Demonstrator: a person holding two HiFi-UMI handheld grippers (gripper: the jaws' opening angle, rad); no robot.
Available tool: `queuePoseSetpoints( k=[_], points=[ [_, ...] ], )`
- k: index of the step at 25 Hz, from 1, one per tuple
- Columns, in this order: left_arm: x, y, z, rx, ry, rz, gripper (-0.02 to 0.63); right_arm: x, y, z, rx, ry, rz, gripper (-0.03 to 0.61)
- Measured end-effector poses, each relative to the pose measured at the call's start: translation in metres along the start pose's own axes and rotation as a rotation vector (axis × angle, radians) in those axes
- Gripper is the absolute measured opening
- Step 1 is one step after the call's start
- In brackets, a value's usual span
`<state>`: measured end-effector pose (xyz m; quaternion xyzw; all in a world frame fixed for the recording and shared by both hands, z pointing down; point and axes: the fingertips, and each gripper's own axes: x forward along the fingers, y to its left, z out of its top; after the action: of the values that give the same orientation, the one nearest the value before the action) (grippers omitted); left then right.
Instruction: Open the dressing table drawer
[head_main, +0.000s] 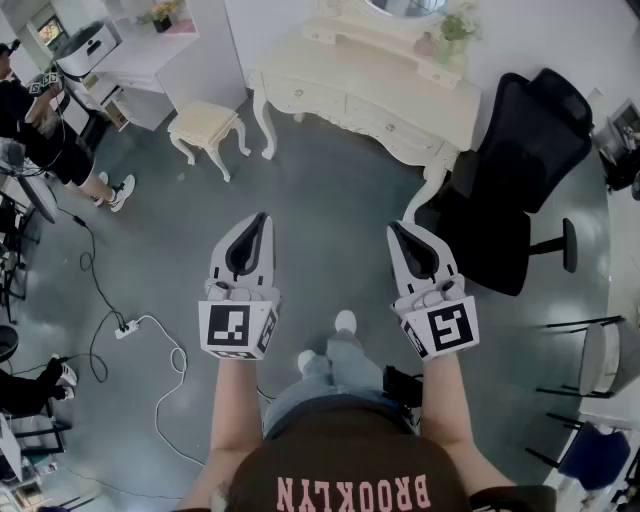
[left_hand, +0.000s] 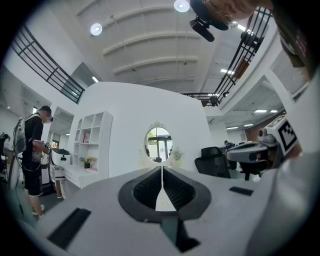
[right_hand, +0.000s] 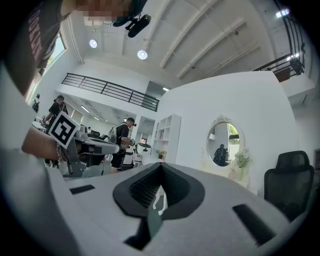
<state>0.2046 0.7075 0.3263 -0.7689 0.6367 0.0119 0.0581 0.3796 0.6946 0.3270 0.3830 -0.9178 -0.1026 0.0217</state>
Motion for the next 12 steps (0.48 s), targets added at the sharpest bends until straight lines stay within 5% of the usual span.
queuePoseSetpoints(
  k=[12],
  points=[
    [0.088, 0.015, 0.006, -0.002, -0.025, 0.066, 0.008, 0.065, -0.08, 0.001, 0.061, -0.087, 0.031, -0.002]
  ],
)
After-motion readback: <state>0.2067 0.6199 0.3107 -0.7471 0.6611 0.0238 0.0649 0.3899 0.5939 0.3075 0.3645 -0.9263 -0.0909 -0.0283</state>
